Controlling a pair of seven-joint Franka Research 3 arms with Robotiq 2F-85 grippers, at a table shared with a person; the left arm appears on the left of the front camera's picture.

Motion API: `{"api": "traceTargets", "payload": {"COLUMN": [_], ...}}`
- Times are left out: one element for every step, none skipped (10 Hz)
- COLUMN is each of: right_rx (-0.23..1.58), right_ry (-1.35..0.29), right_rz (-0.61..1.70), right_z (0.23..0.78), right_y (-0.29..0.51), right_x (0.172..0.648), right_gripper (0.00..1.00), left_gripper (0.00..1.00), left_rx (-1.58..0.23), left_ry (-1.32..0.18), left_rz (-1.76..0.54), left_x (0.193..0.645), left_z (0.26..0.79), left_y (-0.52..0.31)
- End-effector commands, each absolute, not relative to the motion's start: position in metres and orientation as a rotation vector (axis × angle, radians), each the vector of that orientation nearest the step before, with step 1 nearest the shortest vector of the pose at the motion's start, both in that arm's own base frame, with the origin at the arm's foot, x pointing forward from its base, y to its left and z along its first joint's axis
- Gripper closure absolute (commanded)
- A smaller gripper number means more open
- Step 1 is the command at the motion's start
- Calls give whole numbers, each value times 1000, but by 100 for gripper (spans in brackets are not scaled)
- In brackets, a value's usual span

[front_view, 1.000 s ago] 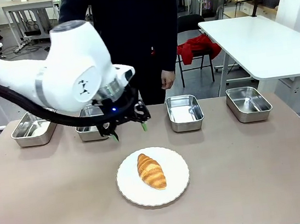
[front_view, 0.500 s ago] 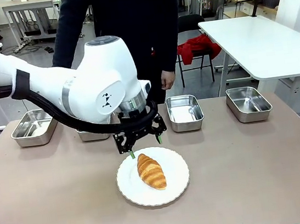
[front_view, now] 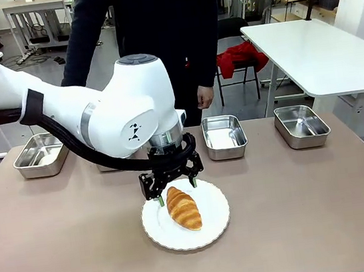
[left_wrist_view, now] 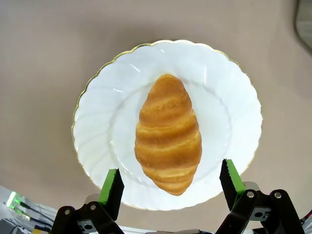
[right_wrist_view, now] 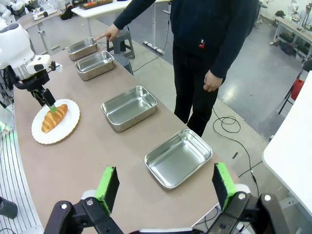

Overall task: Place the bread in the container.
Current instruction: Place the Butter Roll into the Airtight Container indicated by the human.

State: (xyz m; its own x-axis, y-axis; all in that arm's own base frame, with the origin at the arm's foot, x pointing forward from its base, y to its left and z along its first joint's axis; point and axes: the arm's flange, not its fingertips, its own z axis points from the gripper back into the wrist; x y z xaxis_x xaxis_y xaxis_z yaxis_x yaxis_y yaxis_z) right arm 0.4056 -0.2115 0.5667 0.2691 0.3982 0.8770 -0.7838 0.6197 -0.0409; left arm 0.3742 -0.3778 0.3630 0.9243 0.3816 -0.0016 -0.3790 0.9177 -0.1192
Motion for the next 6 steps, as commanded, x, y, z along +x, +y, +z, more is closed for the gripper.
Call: {"api": "traceTargets", "payload": {"right_rx": [447, 447, 447, 447, 447, 447], "right_ry": [-1014, -1014, -1014, -1014, -1014, -1014], "right_rz": [842, 842, 842, 842, 842, 842], "right_z": [569, 569, 569, 569, 569, 569], "right_y": [-211, -211, -211, -211, -211, -211], "right_x": [405, 405, 405, 405, 405, 405], "right_gripper": [0, 0, 0, 0, 0, 0], "left_gripper": [0, 0, 0, 0, 0, 0], "left_rx": [-116, -127, -135, -132, -135, -130], "left_ry": [-29, -15, -15, -19, -12, -5], "left_rz": [392, 385, 381, 369, 361, 352], "left_x": [375, 376, 376, 376, 377, 377], "left_z": [347, 341, 337, 332, 326, 320], "left_y": [-380, -380, -381, -382, -382, -381]}}
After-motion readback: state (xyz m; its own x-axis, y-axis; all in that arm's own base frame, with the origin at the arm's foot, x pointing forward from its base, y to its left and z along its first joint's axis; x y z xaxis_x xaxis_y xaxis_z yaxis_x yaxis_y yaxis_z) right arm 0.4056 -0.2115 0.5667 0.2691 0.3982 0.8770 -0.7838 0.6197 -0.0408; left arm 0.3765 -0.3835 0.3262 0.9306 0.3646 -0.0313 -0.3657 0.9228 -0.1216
